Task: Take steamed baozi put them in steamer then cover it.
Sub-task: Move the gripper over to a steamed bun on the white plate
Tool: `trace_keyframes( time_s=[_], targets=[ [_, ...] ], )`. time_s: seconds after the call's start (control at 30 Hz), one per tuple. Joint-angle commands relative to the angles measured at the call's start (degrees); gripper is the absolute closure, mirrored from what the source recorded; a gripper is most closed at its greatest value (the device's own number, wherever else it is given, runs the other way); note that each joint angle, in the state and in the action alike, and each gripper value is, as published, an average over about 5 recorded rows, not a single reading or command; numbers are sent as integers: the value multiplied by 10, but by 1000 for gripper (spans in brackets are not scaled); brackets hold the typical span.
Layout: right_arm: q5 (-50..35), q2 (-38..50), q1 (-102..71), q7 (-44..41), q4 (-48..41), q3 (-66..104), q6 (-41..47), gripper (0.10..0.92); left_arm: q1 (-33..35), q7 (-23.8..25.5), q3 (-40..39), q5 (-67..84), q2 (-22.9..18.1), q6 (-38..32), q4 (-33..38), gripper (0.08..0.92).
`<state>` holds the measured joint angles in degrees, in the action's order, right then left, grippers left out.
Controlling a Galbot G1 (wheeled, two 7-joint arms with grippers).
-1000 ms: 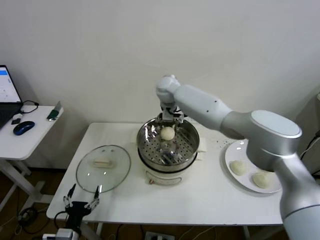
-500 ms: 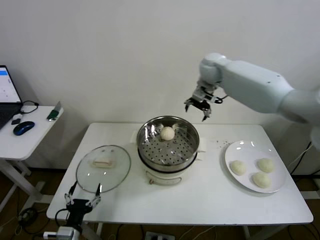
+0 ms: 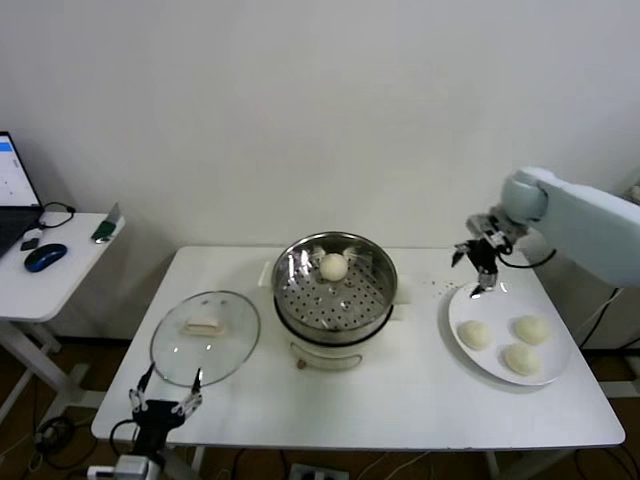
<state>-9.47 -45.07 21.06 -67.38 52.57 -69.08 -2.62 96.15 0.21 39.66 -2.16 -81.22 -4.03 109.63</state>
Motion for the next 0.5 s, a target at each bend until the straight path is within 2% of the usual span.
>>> trace_keyframes(
  time_s=[0.03, 0.27, 0.5],
  targets=[
    [66, 16, -145, 0, -82, 121, 14, 203, 5, -1, 4, -4, -4, 0, -1, 177],
    [100, -12, -178, -2, -110, 162, 2, 203, 6, -2, 4, -10, -8, 1, -1, 177],
    [95, -19, -178, -9, -103, 159, 4, 203, 4, -2, 5, -11, -8, 1, -6, 177]
  ],
)
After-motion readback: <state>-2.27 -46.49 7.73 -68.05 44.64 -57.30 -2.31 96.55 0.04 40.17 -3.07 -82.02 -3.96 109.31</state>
